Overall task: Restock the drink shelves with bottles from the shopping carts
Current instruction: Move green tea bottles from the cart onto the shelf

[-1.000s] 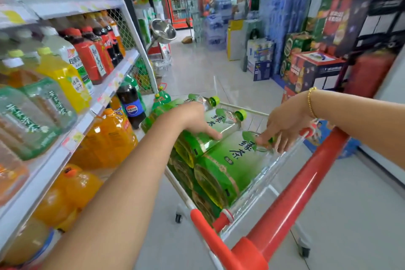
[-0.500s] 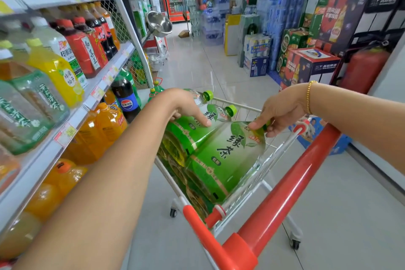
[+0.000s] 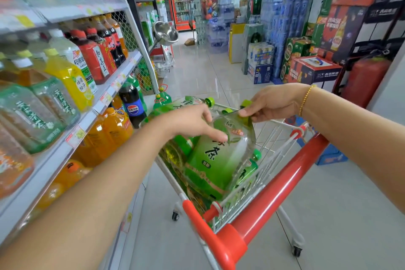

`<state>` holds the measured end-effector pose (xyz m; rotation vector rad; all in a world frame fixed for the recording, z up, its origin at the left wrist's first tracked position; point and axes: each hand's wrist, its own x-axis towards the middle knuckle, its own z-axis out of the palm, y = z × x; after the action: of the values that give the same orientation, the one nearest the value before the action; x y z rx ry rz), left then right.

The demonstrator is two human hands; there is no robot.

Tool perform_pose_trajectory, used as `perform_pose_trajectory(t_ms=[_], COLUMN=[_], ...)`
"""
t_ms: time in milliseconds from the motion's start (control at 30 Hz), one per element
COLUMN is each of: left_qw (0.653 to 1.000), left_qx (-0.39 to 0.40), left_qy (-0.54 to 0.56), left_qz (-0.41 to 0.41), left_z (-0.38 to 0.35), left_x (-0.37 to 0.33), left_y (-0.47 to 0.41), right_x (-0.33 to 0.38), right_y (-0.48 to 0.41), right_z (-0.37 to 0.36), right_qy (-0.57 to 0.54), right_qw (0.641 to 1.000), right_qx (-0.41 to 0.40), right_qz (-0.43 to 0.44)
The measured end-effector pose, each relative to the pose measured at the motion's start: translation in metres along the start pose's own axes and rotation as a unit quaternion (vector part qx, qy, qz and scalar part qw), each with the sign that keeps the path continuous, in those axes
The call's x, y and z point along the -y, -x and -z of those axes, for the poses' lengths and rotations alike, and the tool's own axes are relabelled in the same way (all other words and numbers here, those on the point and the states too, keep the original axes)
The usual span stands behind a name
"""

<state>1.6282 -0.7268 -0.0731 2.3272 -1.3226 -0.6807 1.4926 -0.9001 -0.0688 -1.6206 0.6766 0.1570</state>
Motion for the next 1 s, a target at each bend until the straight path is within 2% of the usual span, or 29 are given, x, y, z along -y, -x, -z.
perform_pose_trajectory(t_ms=[67,133,267,467,600,733,833,900,933,1000], left_qw=[0.999,0.998,0.982,0.956,0.930,0.945,0.971,0.976,0.975,0.967], left_qx=[-0.047,-0.054,-0.007,0.006,0.042,0.002,-0.070,-0.131,-0.165,-0.233], left_qy=[0.010,-0.011,-0.172,-0.286,-0.359,-0.315,-0.207,-0.134,-0.094,-0.020], left_qz=[0.013,0.032,0.078,0.068,0.068,0.089,0.099,0.111,0.112,0.105], left_z=[0.008,0.016,0.000,-0.007,-0.007,-0.004,0.003,0.013,0.017,0.023], left_x=[0.005,0.011,0.009,-0.018,-0.032,-0.016,0.004,0.021,0.030,0.046], left_y=[0.002,0.001,-0.010,-0.006,0.002,0.007,0.022,0.035,0.043,0.058], right_x=[0.002,0.000,-0.008,-0.022,-0.030,-0.031,-0.012,0.012,0.026,0.047], right_y=[0.005,0.009,0.018,0.031,0.038,0.045,0.042,0.043,0.044,0.043], right_z=[-0.003,-0.003,-0.001,-0.008,-0.025,-0.025,-0.031,-0.039,-0.044,-0.053], right_qy=[-0.003,0.004,-0.019,-0.099,-0.069,-0.097,-0.056,0.049,0.145,0.331], right_qw=[1.000,1.000,0.999,0.993,0.992,0.985,0.981,0.963,0.939,0.868], right_qx=[-0.005,-0.016,-0.042,-0.056,-0.096,-0.138,-0.181,-0.213,-0.233,-0.240], right_qz=[0.002,0.001,-0.008,-0.029,-0.038,-0.035,0.052,0.157,0.206,0.280])
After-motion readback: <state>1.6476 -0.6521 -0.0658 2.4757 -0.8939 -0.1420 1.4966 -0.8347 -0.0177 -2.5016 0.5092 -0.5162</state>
